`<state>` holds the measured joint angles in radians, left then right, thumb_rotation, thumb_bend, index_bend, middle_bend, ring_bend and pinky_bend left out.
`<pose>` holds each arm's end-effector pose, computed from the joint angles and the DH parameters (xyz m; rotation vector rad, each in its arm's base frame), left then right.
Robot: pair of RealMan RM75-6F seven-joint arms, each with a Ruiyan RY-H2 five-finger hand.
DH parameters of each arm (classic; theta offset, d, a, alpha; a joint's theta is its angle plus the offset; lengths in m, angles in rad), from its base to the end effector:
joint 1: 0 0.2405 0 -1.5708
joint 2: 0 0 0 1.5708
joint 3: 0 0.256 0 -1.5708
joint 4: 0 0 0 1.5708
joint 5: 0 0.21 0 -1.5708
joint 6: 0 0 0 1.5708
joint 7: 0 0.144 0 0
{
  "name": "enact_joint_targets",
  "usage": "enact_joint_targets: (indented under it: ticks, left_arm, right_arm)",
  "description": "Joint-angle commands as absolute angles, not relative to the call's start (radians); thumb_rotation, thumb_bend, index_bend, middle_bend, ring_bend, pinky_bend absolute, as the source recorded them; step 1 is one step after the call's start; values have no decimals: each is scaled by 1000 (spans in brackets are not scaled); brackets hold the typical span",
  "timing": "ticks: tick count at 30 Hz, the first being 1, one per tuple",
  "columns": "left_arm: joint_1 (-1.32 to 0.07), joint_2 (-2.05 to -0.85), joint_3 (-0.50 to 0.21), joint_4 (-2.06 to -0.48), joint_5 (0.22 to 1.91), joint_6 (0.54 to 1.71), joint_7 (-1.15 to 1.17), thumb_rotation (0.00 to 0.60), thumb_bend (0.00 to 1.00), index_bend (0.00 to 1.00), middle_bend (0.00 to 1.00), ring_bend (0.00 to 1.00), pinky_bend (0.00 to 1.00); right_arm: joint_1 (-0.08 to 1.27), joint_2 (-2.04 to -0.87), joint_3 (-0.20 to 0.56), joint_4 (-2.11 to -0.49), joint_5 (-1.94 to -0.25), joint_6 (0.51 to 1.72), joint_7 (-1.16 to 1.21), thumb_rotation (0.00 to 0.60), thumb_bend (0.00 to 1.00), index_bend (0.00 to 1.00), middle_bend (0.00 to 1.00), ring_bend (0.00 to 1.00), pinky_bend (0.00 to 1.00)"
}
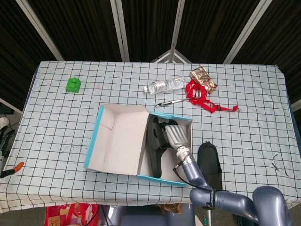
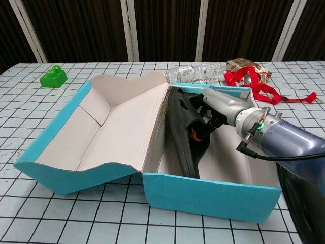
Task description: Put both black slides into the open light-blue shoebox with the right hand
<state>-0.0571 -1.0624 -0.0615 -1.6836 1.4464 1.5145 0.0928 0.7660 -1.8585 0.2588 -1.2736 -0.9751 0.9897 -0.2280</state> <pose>-0.3102 0.1738 0.1788 -1.3298 -0.8539 -0.8267 -0.1222 -0.3423 -0.0879 1.6585 -1.2968 1.0603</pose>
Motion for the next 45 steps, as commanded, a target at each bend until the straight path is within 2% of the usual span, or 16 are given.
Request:
enact_joint_targets:
  ticks: [1,14,35,45]
  left_arm:
    - [-57,-1062,-61,-1684,1446,1515,92,600,169,104,0,0,0]
    - [-55,-1060,-61,-1686,1446,1516,94,600,168,104,0,0,0]
    - [-56,-1060,-61,-1685,1443,1511,96,600,169,105,0,0,0]
    - [-56,-1059,-60,-1687,1445,1511,95,600,168,106,0,0,0]
  right_arm:
    - [764,-1869,256,-1266,-991,997,-221,600,414,512,527,330,137]
    - [763,-1867,275,-1295,-1027,1016,-226,600,414,513,527,330,119]
    - [797,-1881,351,-1235,-910,985,-308,600,414,512,525,330,112]
    - [793,-1848,348,-1306,-882,982,-341,600,414,497,463,321,112]
